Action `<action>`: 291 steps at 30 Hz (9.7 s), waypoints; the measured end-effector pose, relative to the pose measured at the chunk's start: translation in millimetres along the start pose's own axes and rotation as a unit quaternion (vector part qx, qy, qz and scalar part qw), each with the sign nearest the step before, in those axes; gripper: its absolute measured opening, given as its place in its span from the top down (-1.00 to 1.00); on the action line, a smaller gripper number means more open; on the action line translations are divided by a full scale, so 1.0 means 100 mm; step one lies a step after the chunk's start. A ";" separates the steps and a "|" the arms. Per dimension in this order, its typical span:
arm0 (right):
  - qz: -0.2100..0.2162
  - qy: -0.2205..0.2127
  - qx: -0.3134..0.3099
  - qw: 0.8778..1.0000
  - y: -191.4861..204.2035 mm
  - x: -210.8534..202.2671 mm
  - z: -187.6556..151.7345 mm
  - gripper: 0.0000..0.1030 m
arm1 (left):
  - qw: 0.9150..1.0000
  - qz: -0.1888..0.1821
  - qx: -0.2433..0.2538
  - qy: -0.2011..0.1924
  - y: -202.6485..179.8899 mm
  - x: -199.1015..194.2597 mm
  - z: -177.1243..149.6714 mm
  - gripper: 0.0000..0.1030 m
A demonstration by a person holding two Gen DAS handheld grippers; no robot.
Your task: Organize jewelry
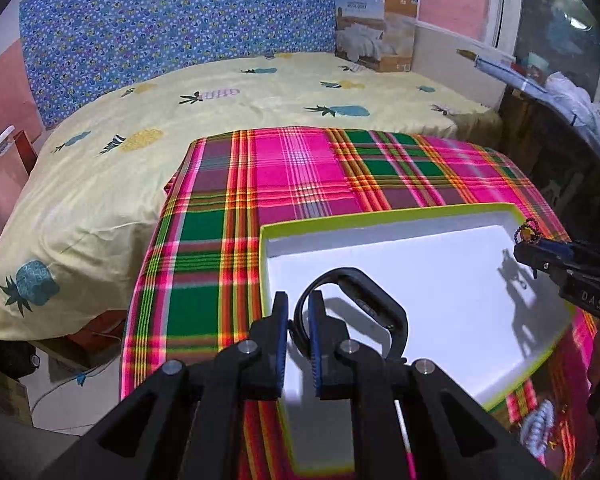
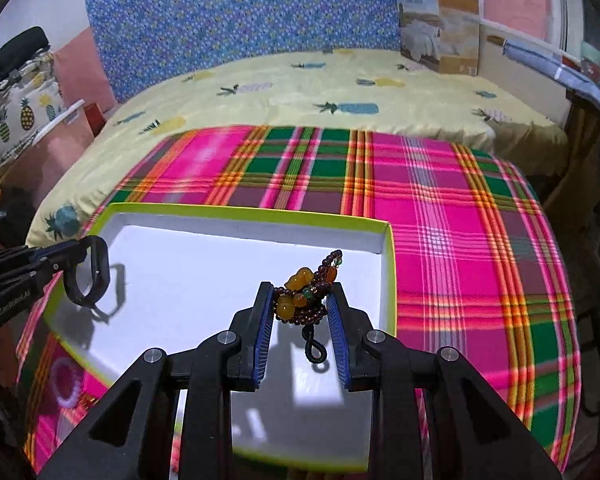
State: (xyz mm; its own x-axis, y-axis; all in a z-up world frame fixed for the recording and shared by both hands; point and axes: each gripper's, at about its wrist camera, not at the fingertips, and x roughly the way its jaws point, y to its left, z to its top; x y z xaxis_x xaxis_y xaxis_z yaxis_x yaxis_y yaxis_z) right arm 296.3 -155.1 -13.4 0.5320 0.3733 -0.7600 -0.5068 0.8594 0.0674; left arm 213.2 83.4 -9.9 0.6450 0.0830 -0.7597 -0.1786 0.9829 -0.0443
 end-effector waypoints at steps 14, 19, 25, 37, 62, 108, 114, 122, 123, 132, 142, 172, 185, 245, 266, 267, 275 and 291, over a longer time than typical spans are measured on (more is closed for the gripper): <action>-0.007 0.033 0.009 0.999 -0.10 0.31 0.10 0.43 | 0.999 0.030 0.022 0.000 -0.08 0.17 0.10 0.77; -0.007 0.031 0.012 0.999 -0.11 0.26 0.10 0.33 | 0.999 0.032 0.028 -0.008 -0.09 0.11 0.12 0.77; -0.007 0.018 0.010 1.000 -0.06 0.06 0.07 0.31 | 0.999 0.026 0.022 -0.017 -0.08 -0.05 0.08 0.76; -0.002 -0.024 0.012 1.000 0.13 -0.73 -0.35 0.30 | 0.999 0.004 0.011 -0.045 -0.06 -0.70 -0.28 0.76; 0.011 -0.057 0.035 0.998 0.42 -1.60 -1.36 0.30 | 0.998 -0.025 0.011 -0.049 -0.09 -1.41 -1.21 0.76; 0.016 -0.007 0.037 0.999 0.20 -1.01 -1.33 0.42 | 0.999 -0.033 0.002 0.001 -0.07 -0.85 -1.18 0.53; -0.002 0.011 0.071 0.997 0.09 -0.97 -1.41 0.42 | 1.000 -0.029 -0.002 0.009 -0.06 -0.77 -1.17 0.52; -0.005 0.022 0.077 0.997 0.12 -0.87 -1.42 0.42 | 1.000 -0.025 -0.002 0.012 -0.07 -0.72 -1.17 0.52; -0.008 0.022 0.074 0.997 0.12 -0.86 -1.41 0.42 | 1.000 -0.024 -0.003 0.013 -0.07 -0.70 -1.17 0.52; -0.024 0.012 0.043 0.999 0.18 -0.86 -1.38 1.00 | 1.000 -0.010 0.005 0.011 -0.10 -0.63 -1.15 0.52; -0.013 -0.002 0.045 0.999 0.13 -0.93 -1.39 1.00 | 1.000 0.004 0.018 0.004 -0.10 -0.62 -1.14 0.80; -0.030 0.036 0.012 0.999 0.36 -0.89 -1.49 0.93 | 1.000 -0.010 0.011 0.003 -0.09 -0.75 -1.19 0.81; -0.021 0.007 0.020 1.000 0.30 -1.08 -1.47 0.95 | 1.000 -0.024 0.007 -0.009 -0.08 -0.89 -1.16 0.81; 0.017 -0.003 0.014 1.000 -0.07 -0.35 -0.35 0.95 | 0.999 -0.027 0.032 0.006 -0.14 -0.22 -0.41 0.81; 0.021 0.010 0.023 0.999 -0.05 -0.39 -0.47 0.38 | 0.999 -0.027 0.031 -0.005 -0.15 -0.34 -0.46 0.79; 0.021 0.005 0.025 0.999 -0.05 -0.45 -0.49 0.38 | 0.999 -0.023 0.030 -0.007 -0.14 -0.37 -0.47 0.79; 0.016 -0.032 0.023 0.999 0.06 -0.87 -0.62 0.37 | 0.999 -0.020 0.024 -0.039 -0.11 -0.76 -0.61 0.79; 0.026 -0.047 0.039 0.998 0.37 -1.47 -1.30 0.37 | 0.997 -0.049 0.038 -0.053 -0.26 -1.37 -1.15 0.79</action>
State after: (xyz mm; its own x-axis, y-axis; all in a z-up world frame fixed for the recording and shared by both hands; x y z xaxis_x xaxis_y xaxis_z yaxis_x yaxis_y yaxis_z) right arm 110.5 -223.7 16.9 0.5700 0.4458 -0.6902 -0.4825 0.8615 0.1580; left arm 44.3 28.1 20.4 0.7319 -0.0017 -0.6814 -0.0569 0.9963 -0.0636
